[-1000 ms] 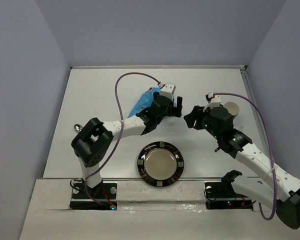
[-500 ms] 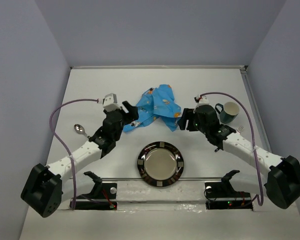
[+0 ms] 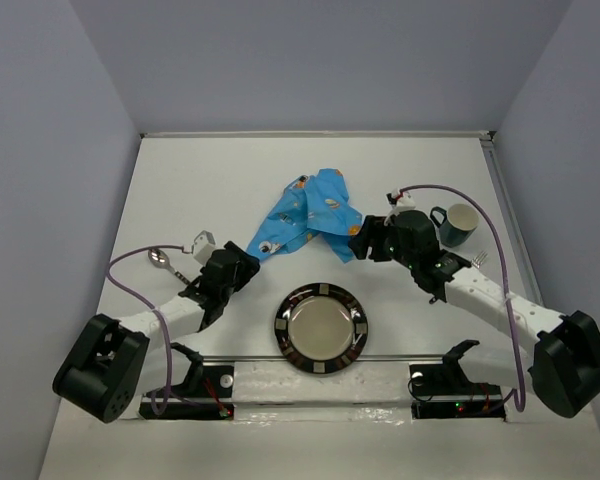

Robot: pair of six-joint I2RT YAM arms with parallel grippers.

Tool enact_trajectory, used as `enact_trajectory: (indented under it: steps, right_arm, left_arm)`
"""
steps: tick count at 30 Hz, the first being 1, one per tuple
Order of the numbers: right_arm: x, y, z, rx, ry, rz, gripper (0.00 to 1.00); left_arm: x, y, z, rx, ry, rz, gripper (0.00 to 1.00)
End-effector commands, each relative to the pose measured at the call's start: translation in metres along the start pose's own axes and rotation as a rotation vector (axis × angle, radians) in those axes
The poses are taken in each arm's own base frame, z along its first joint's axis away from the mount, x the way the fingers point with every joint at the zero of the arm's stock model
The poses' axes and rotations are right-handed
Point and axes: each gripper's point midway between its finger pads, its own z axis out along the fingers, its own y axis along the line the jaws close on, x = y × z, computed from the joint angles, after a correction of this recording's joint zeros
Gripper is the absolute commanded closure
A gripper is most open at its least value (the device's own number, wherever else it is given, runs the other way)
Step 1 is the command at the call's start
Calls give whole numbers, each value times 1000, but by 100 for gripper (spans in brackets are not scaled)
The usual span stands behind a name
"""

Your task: Set the dinner table for one person

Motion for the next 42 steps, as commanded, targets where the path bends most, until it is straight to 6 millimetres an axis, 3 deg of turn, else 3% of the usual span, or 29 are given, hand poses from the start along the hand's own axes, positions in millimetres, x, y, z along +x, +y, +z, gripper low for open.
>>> enact_trajectory:
  steps: [1, 9, 15, 23, 30, 36, 42]
  right_arm:
    - [-6, 6, -7, -41, -50, 7, 33]
    - [15, -7, 4, 0, -6, 48, 35]
    - [31, -13, 27, 19, 36, 69, 34]
    - [41, -36, 50, 115, 12, 85, 35]
    - [48, -31, 71, 58, 4, 82, 42]
    - [58, -39, 82, 68, -3, 85, 43]
    - [62, -41, 89, 68, 1, 86, 45]
  left_arm:
    - [-11, -22, 4, 78, -48, -136, 30]
    - [-23, -17, 10, 67, -130, -198, 49]
    - [-29, -18, 14, 77, -165, -239, 52]
    - [-31, -19, 14, 101, -184, -260, 67]
    - [-27, -19, 18, 116, -170, -261, 75]
    - [-23, -24, 21, 138, -149, -272, 71]
    - [-19, -19, 21, 135, -140, -280, 52]
